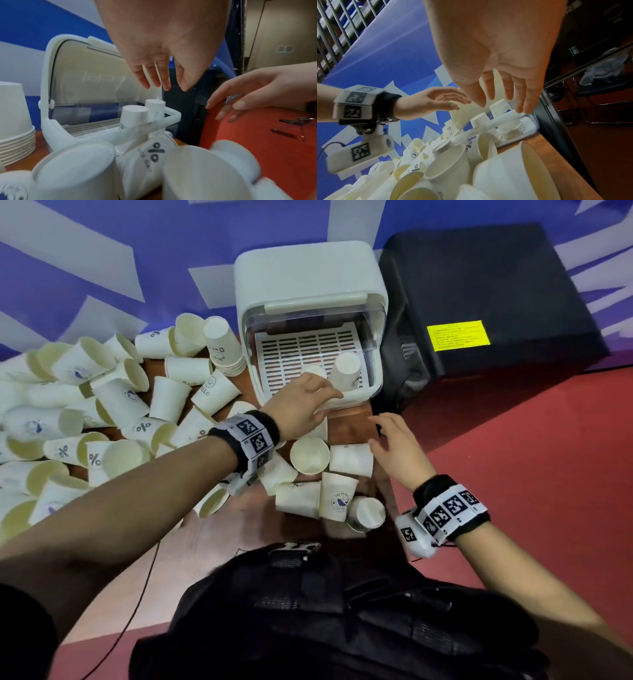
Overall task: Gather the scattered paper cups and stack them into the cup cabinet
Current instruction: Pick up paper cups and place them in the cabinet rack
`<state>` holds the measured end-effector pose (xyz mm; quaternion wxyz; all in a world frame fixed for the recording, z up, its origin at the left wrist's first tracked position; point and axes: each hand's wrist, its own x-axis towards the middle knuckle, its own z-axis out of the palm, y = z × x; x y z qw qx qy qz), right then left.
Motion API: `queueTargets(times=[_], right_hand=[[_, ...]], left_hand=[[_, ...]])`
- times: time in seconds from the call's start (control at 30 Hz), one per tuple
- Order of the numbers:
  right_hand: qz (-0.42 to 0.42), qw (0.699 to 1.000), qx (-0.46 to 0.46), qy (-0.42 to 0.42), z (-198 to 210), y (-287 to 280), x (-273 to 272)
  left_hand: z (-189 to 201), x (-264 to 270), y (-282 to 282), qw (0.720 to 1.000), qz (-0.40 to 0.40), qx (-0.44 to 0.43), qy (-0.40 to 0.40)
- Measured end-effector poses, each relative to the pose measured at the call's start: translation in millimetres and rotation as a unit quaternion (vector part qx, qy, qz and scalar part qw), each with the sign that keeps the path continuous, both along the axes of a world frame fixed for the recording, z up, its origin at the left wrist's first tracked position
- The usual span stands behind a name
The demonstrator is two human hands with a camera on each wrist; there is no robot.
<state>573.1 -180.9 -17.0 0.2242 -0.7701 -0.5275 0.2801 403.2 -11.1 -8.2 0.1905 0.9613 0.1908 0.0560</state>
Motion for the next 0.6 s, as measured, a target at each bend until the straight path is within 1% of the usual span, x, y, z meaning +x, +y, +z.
queueTargets(times=[0.07, 0.13, 0.2, 0.23, 0.33, 0.43, 0.47, 0.6], right_hand=[[0.001, 1.000, -0.019, 0.003, -1.1, -9.7, -5.6], [0.006, 0.999, -0.042, 0.001, -3.4, -21.1, -10.2], [0.008, 0.998, -0.057, -0.006, -7.3, -34.9, -14.1], [0.008, 0.998, -0.059, -0.009, -9.6, -42.3, -15.9], [0.011, 0.998, -0.069, 0.004, -15.3, -62.7, -21.8], [0.028, 0.992, -0.118, 0.023, -19.6, -76.4, -31.9], [0.033, 0.990, -0.137, 0.026, -21.6, -79.2, -35.7], [0.034, 0.983, -0.177, 0.035, -30.4, -89.8, -46.6]], left_hand=[[3.9, -6.3, -19.1, 1.000, -0.016, -0.003, 0.012], [3.8, -11.6, -37.9, 0.998, -0.050, 0.002, 0.024], [-0.3, -17.2, -56.5, 0.995, -0.082, 0.009, 0.057], [-3.4, -20.0, -65.4, 0.993, -0.098, 0.019, 0.069], [-14.3, -26.1, -89.6, 0.981, -0.175, 0.055, 0.059], [-28.8, -28.1, -107.0, 0.961, -0.242, 0.114, 0.071], [-31.0, -27.0, -110.9, 0.955, -0.250, 0.132, 0.087], [-40.4, -23.4, -117.9, 0.935, -0.235, 0.148, 0.219]])
